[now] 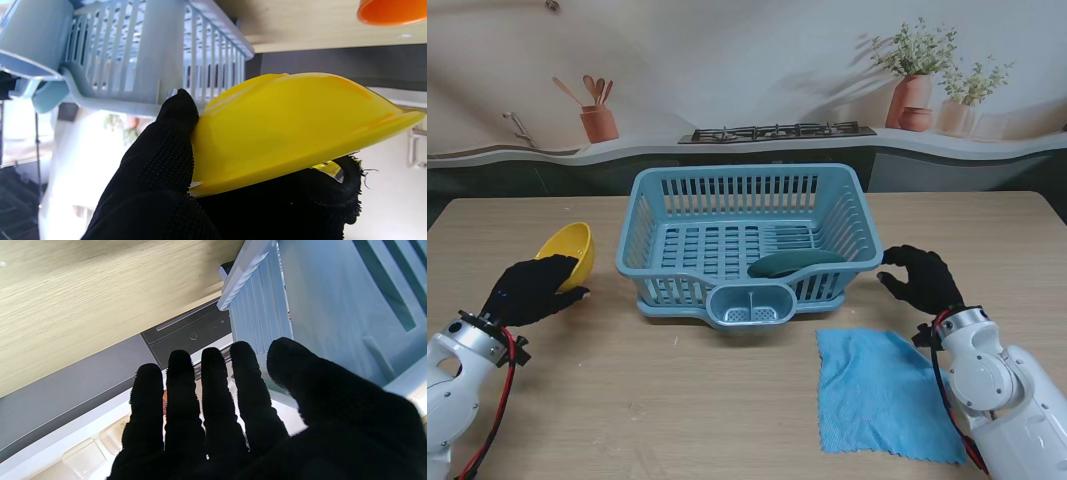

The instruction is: Clear dishes and wipe the table

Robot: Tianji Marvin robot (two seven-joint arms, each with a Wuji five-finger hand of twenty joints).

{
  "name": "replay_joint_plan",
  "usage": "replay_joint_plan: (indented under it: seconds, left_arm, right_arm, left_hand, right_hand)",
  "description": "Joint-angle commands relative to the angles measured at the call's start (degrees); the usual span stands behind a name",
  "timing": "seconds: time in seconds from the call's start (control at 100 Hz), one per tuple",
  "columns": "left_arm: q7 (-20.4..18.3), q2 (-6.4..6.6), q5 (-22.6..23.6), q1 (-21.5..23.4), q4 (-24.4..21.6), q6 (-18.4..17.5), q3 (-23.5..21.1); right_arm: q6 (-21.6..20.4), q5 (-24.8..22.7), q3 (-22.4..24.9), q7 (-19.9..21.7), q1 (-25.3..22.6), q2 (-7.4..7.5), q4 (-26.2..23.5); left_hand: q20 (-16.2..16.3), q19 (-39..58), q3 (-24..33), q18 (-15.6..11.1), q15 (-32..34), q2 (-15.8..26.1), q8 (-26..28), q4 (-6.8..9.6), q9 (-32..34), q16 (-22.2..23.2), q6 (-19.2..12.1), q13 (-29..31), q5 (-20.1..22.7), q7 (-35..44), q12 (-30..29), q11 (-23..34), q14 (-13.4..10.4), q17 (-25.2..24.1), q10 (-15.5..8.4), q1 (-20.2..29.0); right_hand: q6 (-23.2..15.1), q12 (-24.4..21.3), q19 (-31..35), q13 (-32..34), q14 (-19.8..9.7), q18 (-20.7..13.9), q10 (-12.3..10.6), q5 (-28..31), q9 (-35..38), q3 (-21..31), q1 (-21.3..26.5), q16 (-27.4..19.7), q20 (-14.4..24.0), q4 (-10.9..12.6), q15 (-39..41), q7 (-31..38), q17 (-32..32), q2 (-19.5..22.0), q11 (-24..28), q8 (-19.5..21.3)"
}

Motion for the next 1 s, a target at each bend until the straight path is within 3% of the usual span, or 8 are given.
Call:
replay_joint_plan:
  seconds: [0.0, 0.38, 0.99]
  left_arm:
    - [-1.05, 0.28, -0.58, -1.63, -1.49, -0.63, -0.1]
    - [-12.13, 1.67, -7.56, -8.66, -2.83, -2.49, 1.5]
    - [-27.33, 3.83, -17.02, -25.89, 1.1, 5.46, 14.87]
  right_arm:
    - [-0.37, -0.09, -0.15, 0.9, -0.28, -0.03, -0.23]
    - [-0.41, -0.18, -0.28, 0.69, -0.21, -0.05, -0.06]
    - [-1.02, -0.33, -0.18, 0.12, 0.07, -0.11, 0.56]
  left_hand:
    - [1.2, 5.54, 11.05, -1.22, 2.6, 2.66, 0.5, 0.92, 1.42, 0.62, -7.15, 2.44, 2.53, 0.68, 1.62, 1.52, 1.56, 2.03, 3.92, 4.83]
    - [1.07, 5.62, 11.06, -1.42, 2.47, 2.73, 0.83, 0.84, 1.52, 0.56, -7.73, 2.42, 2.54, 0.66, 1.57, 1.5, 1.19, 1.89, 3.52, 4.6]
    - [1.1, 5.56, 10.8, -2.0, 2.22, 2.8, 0.95, 0.9, 1.44, 0.53, -8.02, 2.32, 2.57, 0.49, 1.54, 1.48, 0.71, 1.28, 3.25, 4.55]
  right_hand:
    - [-0.37, -0.38, -0.71, -0.79, -1.29, -1.61, -0.88, 0.24, -0.86, 0.38, -1.68, -0.77, 0.88, 2.02, -0.57, -0.41, -0.32, -0.73, -0.73, 0.37]
    - [-0.44, -0.36, -0.77, -0.72, -1.32, -1.71, -0.89, 0.24, -0.87, 0.34, -1.66, -0.76, 0.89, 2.01, -0.57, -0.43, -0.36, -0.73, -0.73, 0.4]
    - [-0.39, -0.34, -0.88, -0.77, -1.35, -1.65, -0.88, 0.17, -0.85, 0.24, -1.61, -0.75, 0.9, 2.01, -0.61, -0.45, -0.44, -0.68, -0.74, 0.42]
